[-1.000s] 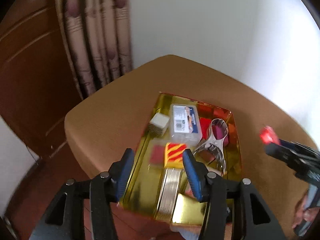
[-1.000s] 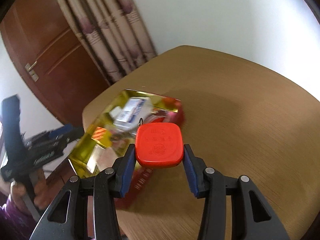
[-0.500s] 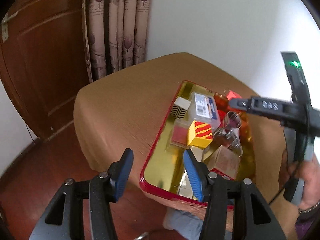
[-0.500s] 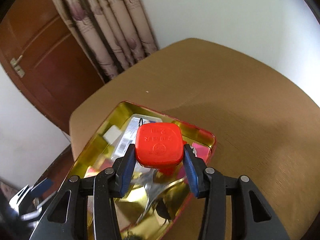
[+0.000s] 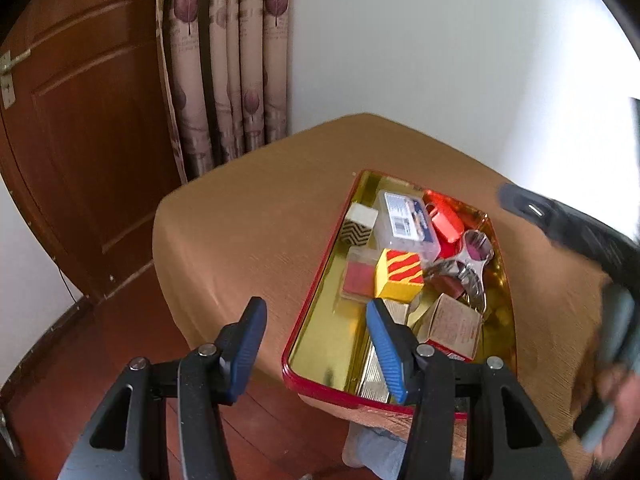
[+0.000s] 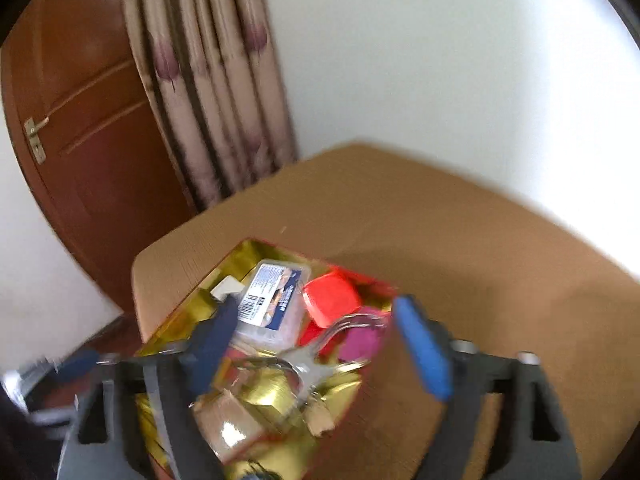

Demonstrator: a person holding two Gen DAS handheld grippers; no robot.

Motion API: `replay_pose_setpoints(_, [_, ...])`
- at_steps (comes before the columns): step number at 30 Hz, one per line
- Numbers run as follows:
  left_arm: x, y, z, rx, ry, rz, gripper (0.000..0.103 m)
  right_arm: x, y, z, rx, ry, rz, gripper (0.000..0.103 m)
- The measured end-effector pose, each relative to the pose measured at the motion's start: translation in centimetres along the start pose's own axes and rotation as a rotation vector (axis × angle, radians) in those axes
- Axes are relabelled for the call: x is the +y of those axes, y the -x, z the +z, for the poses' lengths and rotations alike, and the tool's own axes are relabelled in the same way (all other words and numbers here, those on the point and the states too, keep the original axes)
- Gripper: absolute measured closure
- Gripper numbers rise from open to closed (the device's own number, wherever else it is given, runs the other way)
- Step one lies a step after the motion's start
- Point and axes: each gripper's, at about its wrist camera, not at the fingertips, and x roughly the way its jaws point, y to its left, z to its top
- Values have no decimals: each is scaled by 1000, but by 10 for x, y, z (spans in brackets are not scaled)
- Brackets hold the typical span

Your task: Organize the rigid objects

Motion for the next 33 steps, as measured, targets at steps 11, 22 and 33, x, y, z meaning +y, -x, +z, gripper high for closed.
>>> replay_pose_setpoints(11, [-9, 43, -1, -175, -15, -84, 50, 15, 81, -50, -167, 35, -239, 1])
replay_pose_setpoints(22, [-19, 67, -3, -238, -52, -45, 50, 34, 116, -61, -197, 31, -286, 1])
replay_pose_setpoints(33, [-12, 89, -3, -290, -37, -33, 41, 35, 153, -69, -312, -38, -334, 1])
